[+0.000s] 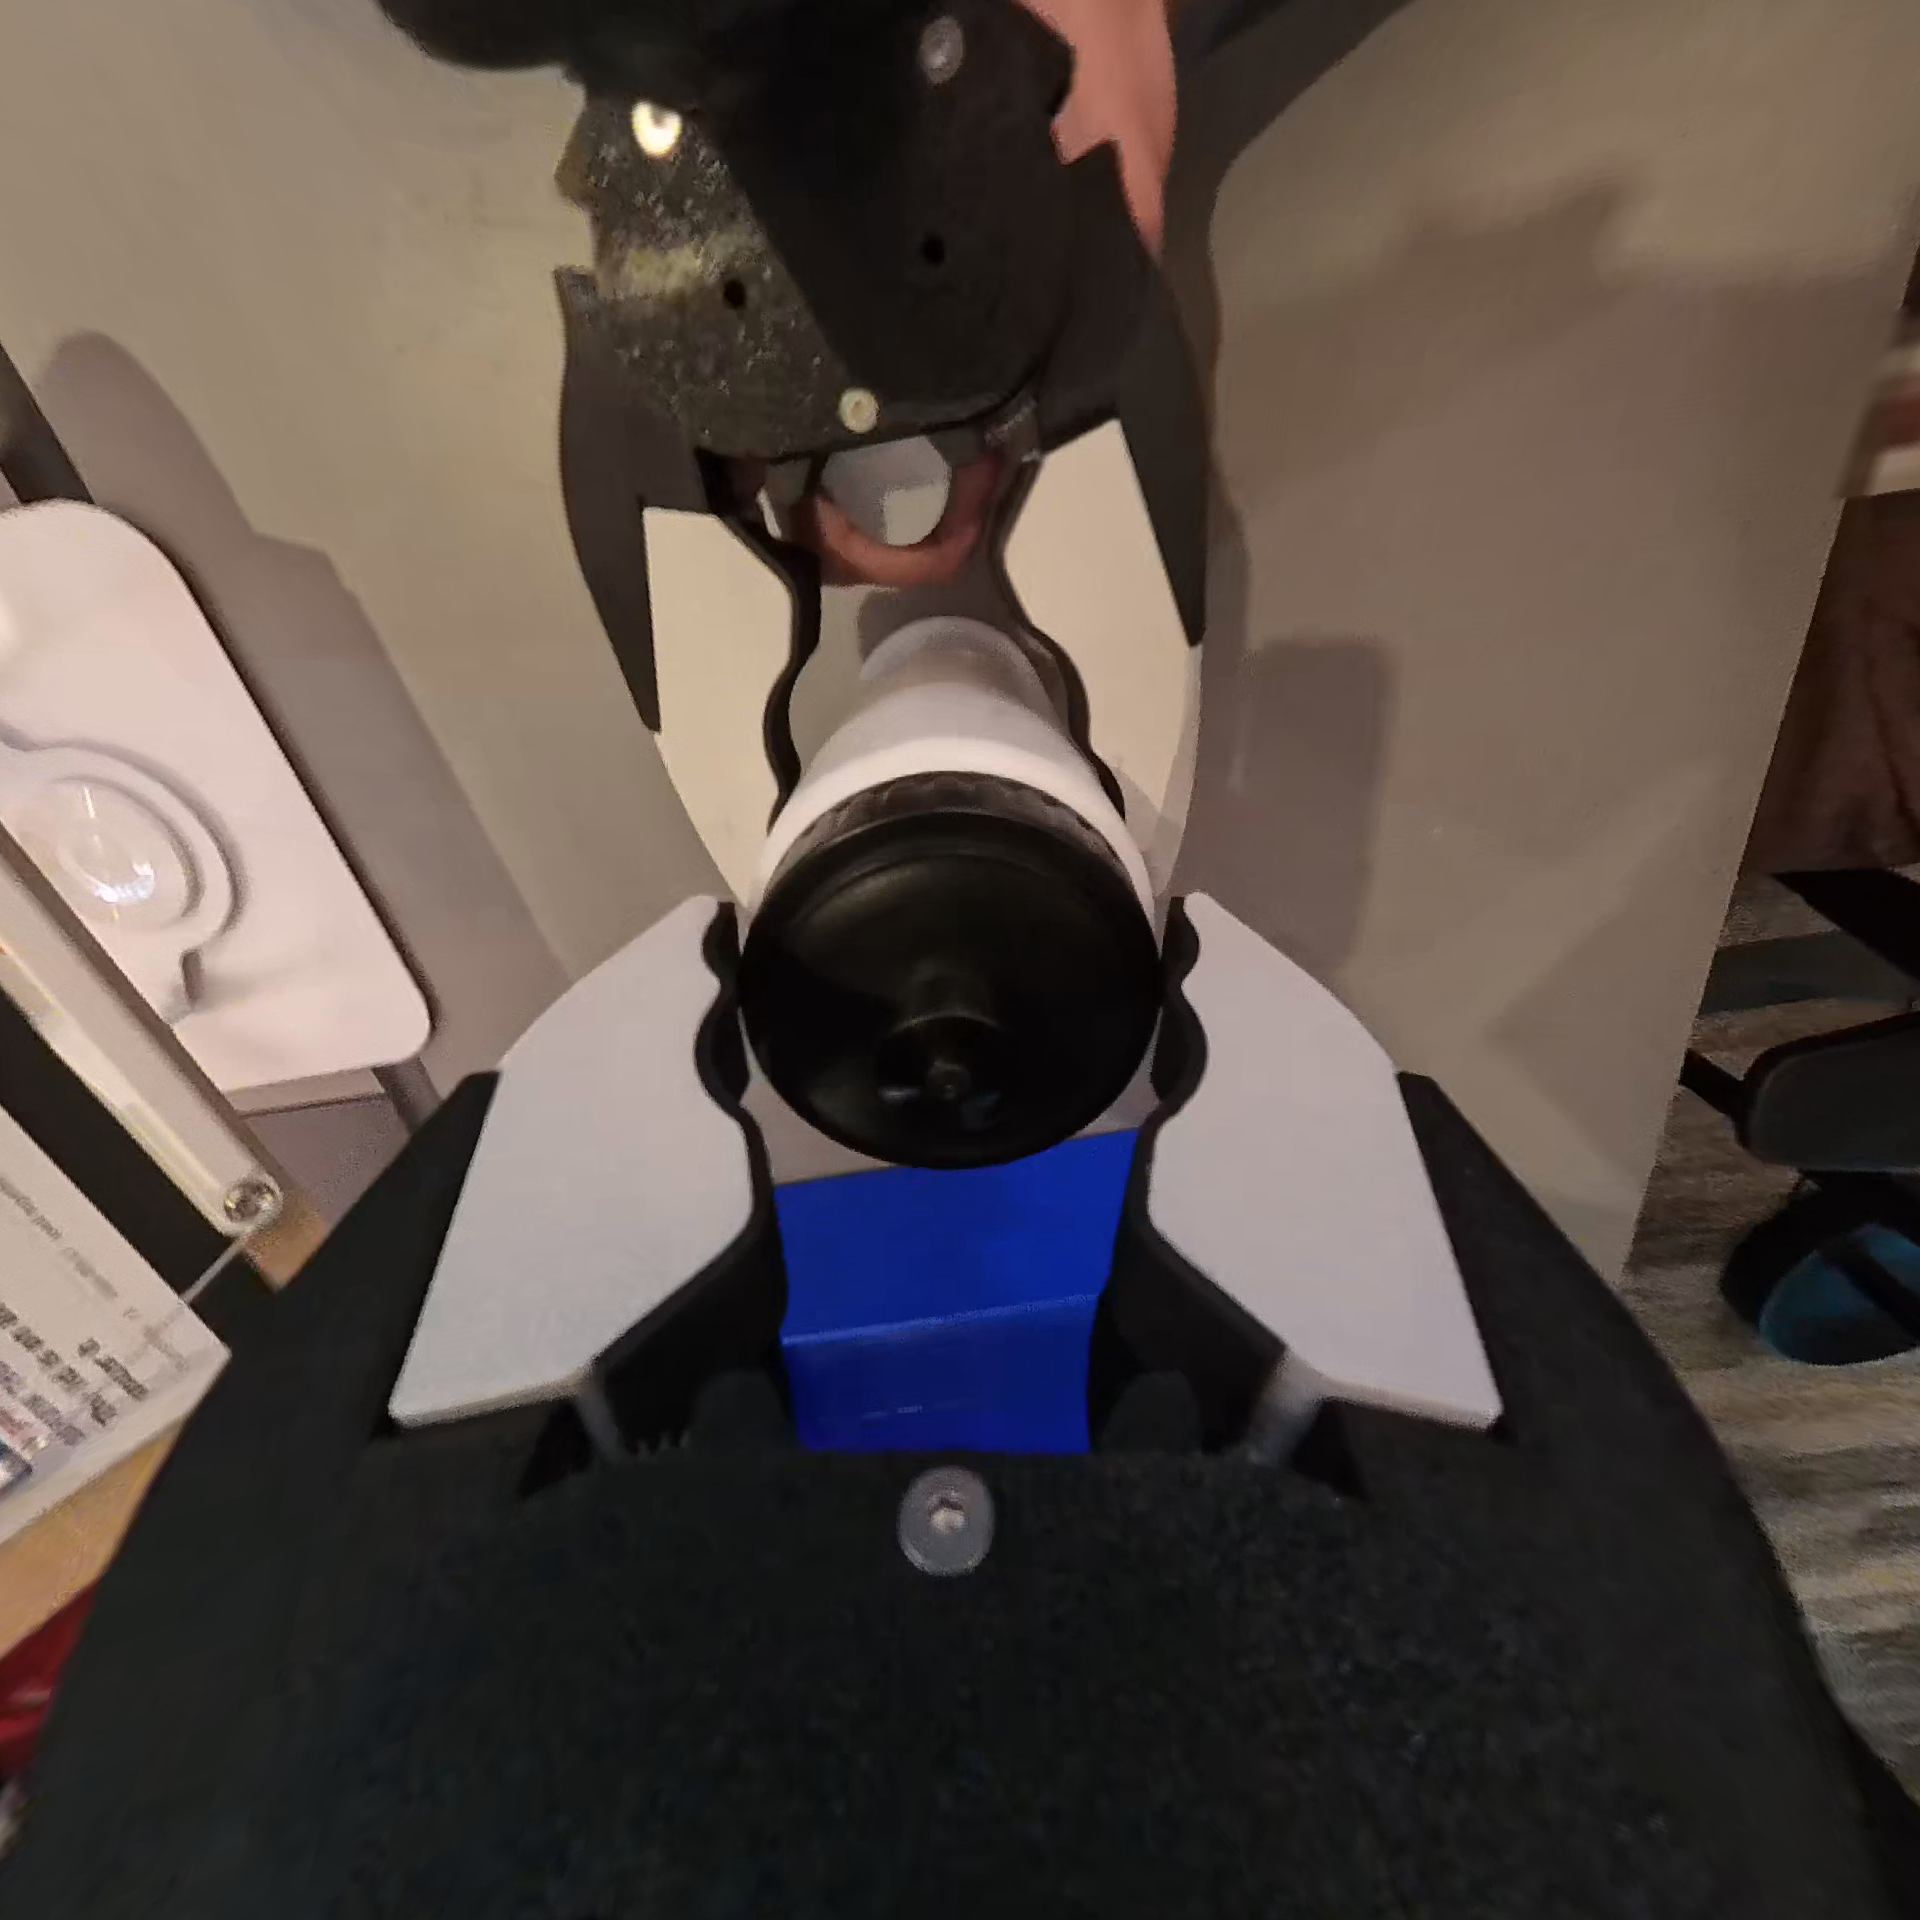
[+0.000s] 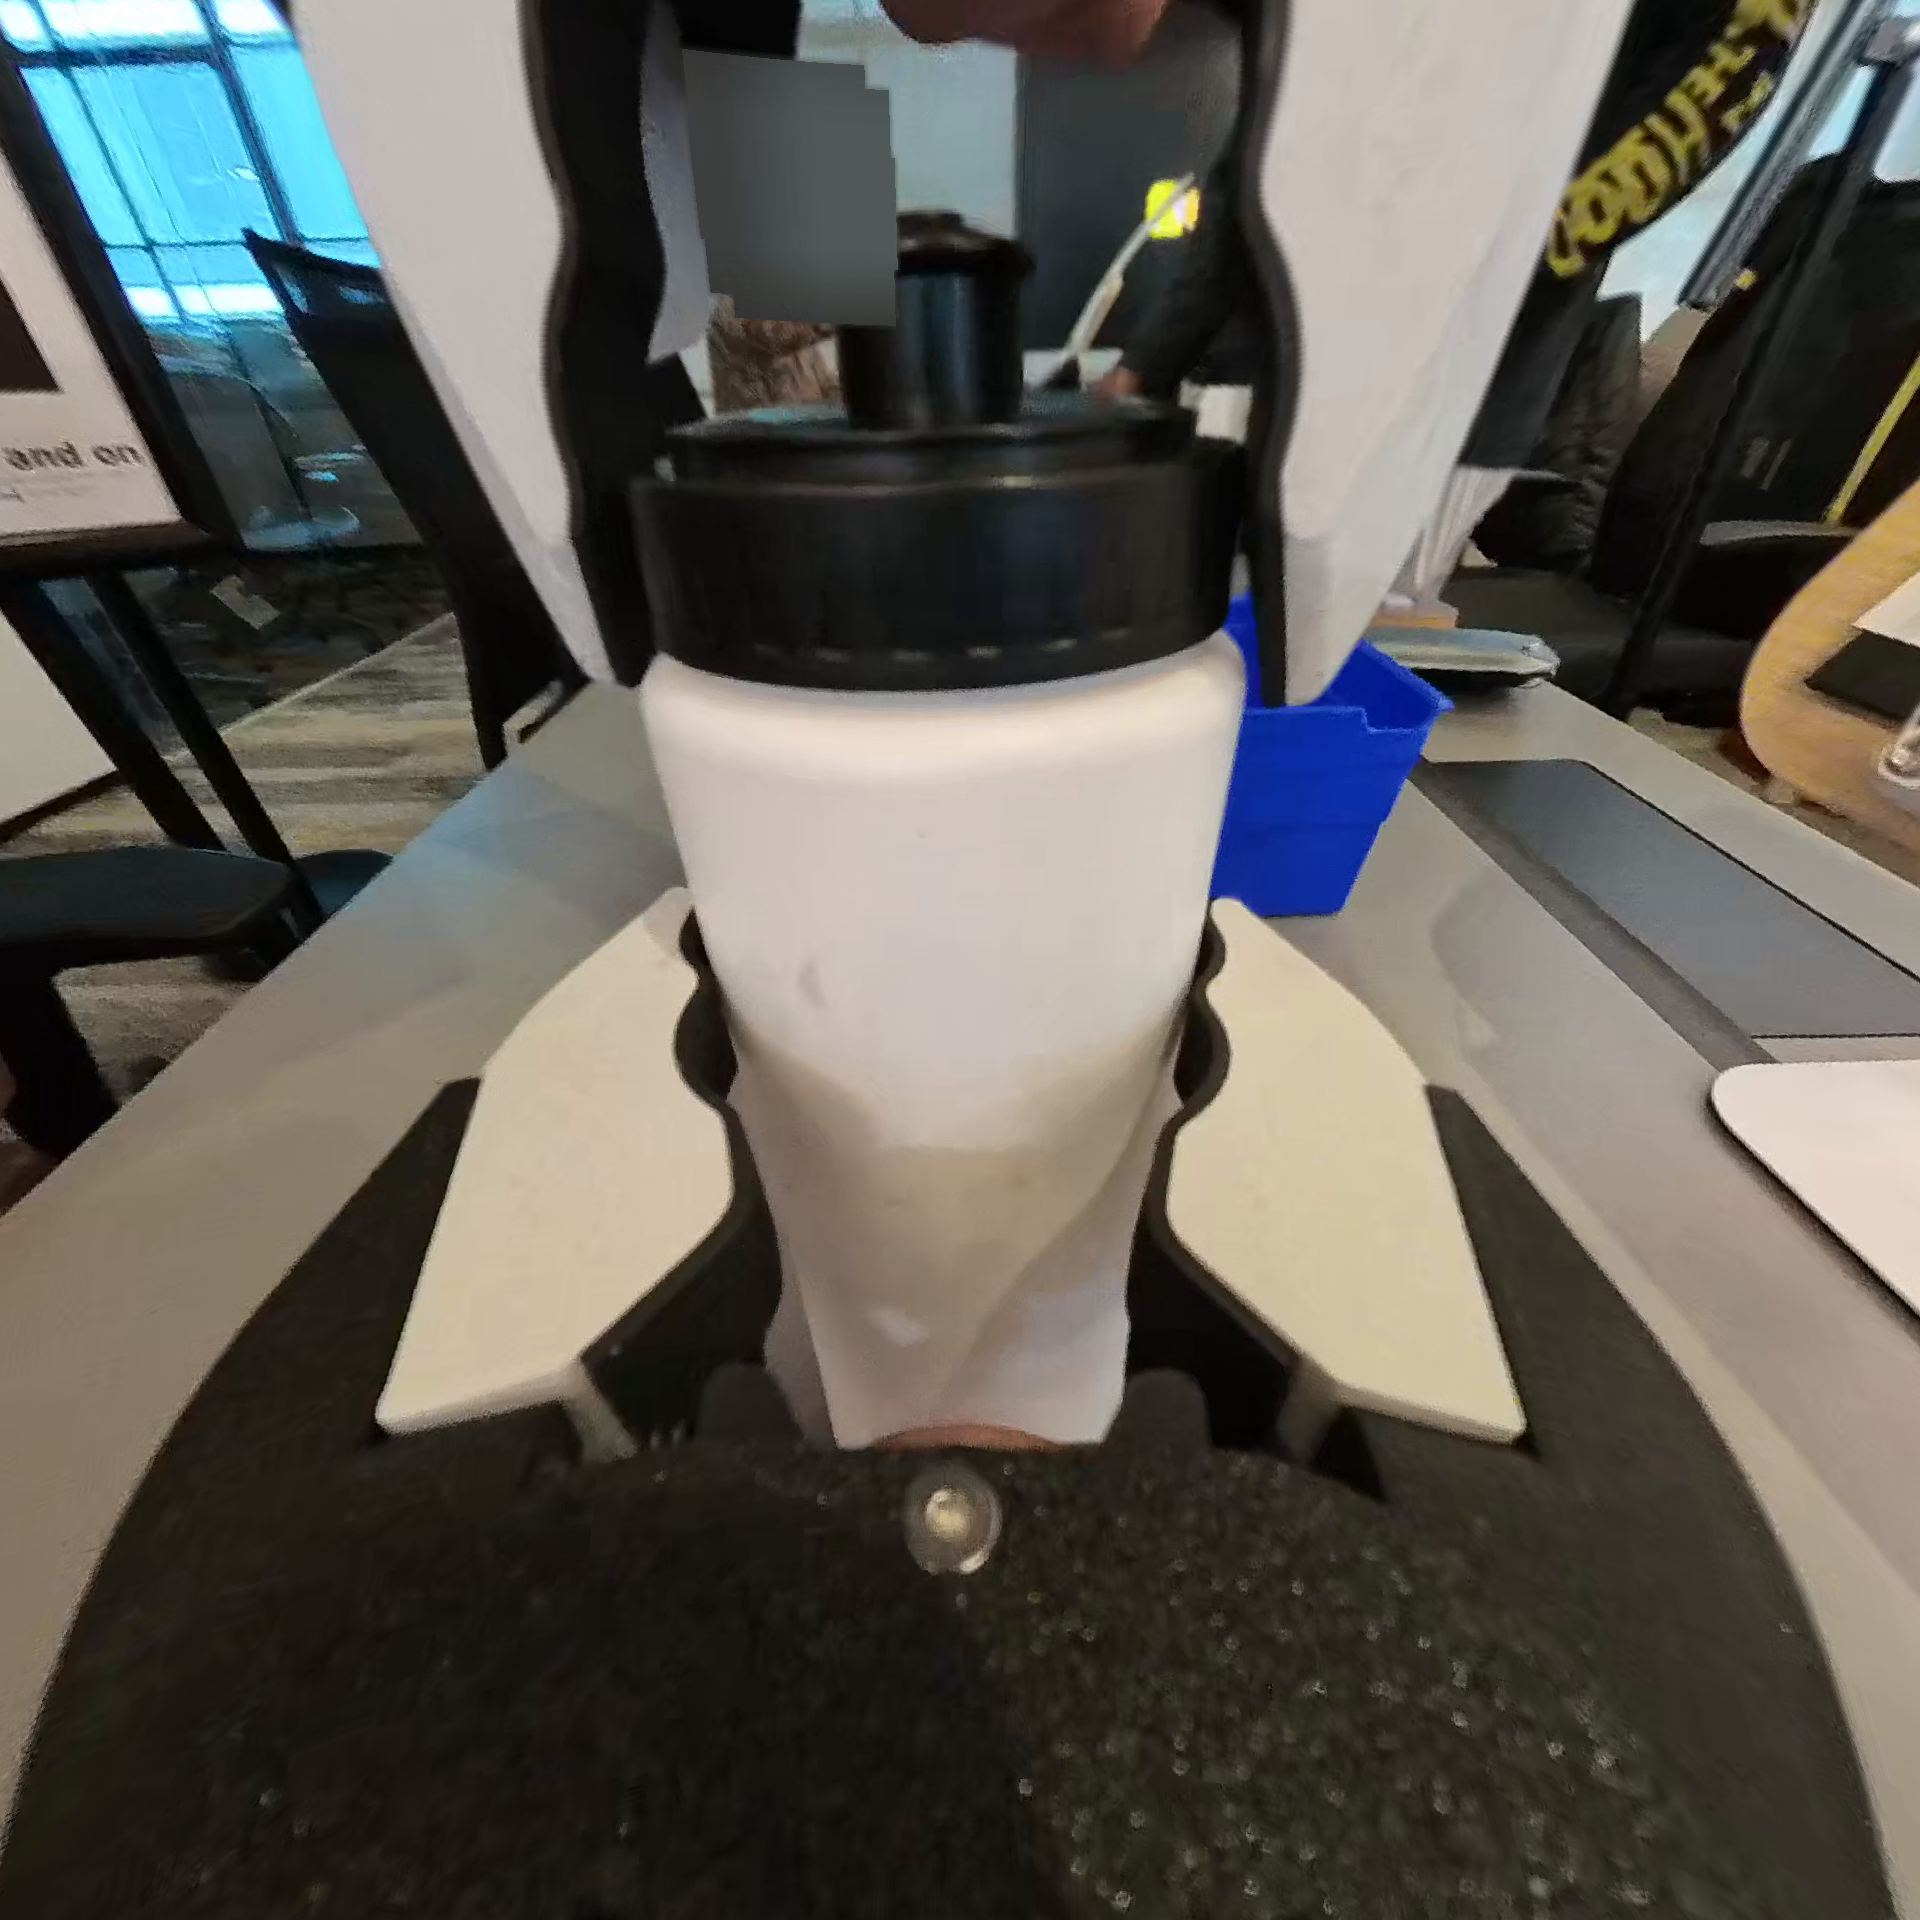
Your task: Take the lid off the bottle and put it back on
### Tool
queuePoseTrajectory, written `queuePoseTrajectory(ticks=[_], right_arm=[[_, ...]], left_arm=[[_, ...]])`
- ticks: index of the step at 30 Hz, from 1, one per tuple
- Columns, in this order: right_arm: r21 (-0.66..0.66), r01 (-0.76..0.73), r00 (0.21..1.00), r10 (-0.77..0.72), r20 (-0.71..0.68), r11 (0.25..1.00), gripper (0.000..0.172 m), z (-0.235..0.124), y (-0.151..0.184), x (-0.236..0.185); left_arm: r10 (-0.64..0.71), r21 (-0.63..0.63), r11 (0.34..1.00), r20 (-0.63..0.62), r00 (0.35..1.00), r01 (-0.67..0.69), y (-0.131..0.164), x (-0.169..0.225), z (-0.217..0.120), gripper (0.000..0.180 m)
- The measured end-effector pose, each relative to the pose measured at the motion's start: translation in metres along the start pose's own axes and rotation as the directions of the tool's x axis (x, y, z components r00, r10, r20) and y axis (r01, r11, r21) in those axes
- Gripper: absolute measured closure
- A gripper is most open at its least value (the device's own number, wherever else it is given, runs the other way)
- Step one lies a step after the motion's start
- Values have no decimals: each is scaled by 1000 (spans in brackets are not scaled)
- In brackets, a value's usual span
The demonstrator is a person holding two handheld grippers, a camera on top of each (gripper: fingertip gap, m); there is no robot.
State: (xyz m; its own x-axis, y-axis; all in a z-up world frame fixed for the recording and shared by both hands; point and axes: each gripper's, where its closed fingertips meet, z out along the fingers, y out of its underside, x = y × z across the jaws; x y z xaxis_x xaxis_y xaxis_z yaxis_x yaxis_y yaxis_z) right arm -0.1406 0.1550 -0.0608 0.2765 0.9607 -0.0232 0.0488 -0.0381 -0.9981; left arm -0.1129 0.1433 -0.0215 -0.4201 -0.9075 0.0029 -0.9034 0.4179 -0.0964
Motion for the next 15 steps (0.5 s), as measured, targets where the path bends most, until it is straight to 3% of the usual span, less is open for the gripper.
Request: queuePoseTrajectory(ticks=[5,8,12,13,15], right_arm=[[-1,1,998,-1,-62,1000,88,-2,1,3],[9,-8,997,9,-83,1000,88,-5,1,4],[32,-21,995,24,-95,999,87,-10,1,8],[34,-15,996,18,-92,999,87,-11,0,7],[27,-10,995,12,-95,1000,87,-10,1,6]], left_arm=[[-186,3,982,-3,982,186,-4,-3,1,104],[-343,15,939,1,939,343,-9,-5,1,104],[-670,75,742,39,742,666,-16,-13,1,104],[-676,77,737,47,736,672,-15,-12,1,104],[-611,79,791,50,790,606,-15,-8,-3,97]])
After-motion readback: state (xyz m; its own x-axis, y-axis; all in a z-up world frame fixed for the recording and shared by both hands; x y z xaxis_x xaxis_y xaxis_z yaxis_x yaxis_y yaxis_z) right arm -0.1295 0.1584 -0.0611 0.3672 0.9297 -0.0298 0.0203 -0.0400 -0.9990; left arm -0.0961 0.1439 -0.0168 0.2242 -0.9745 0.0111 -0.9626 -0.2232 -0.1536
